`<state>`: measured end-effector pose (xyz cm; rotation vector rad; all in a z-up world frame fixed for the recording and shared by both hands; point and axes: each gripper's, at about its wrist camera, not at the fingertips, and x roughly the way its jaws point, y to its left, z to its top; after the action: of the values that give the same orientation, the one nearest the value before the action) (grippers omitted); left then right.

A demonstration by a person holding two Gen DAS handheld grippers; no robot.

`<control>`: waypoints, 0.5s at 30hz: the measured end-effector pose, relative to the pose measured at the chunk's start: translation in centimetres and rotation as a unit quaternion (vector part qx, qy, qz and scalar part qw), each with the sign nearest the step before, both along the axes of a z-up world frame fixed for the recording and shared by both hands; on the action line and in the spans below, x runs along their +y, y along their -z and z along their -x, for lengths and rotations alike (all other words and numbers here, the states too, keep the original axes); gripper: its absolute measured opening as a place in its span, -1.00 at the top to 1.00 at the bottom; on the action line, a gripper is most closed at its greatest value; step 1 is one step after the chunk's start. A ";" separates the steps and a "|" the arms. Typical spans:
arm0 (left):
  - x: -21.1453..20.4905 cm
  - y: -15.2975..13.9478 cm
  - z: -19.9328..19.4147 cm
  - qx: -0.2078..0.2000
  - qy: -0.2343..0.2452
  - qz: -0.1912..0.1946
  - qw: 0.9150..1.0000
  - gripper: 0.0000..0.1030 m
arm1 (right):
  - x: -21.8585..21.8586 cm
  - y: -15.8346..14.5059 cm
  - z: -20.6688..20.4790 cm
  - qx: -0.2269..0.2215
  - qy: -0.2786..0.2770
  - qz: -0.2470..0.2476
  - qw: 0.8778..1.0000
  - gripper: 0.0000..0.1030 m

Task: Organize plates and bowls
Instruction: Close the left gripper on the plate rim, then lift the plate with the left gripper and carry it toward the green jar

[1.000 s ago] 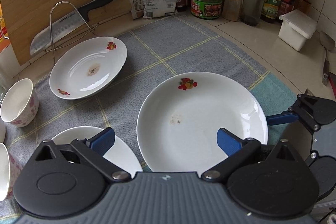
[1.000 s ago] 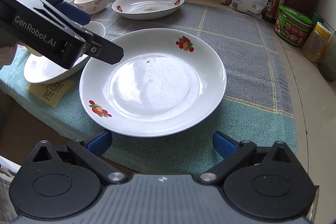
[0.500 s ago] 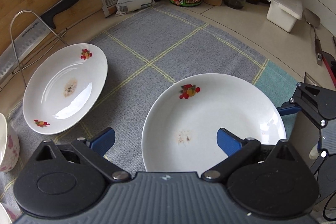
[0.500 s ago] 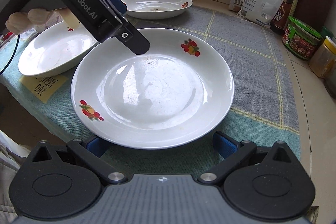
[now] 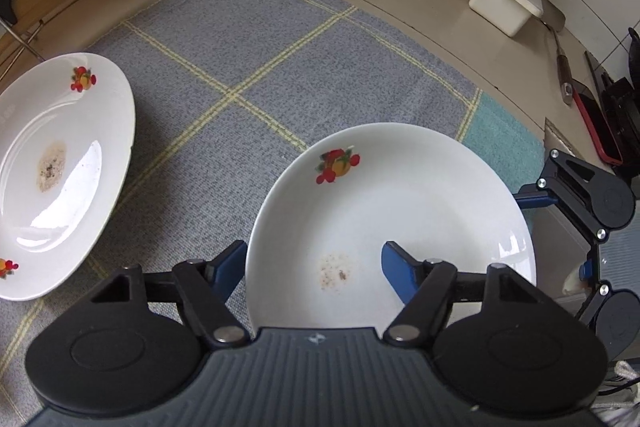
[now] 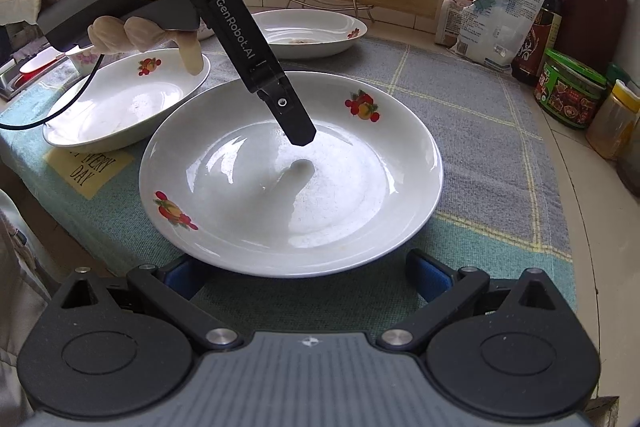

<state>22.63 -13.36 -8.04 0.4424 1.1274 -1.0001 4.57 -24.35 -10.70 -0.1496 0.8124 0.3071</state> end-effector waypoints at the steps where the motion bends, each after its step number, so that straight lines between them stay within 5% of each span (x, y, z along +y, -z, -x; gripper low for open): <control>1: 0.0 -0.1 -0.1 0.005 0.009 0.004 1.000 -0.35 | 0.0 0.0 0.0 0.000 0.001 0.000 1.000 -1.00; 15: -0.3 0.0 -0.4 0.014 0.042 0.008 0.999 -0.31 | 0.3 -0.1 -0.8 0.017 -0.002 0.005 1.000 -1.00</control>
<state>23.04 -13.64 -8.02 0.4661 1.1329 -1.0909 5.41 -24.10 -10.58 -0.1551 0.8473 0.3105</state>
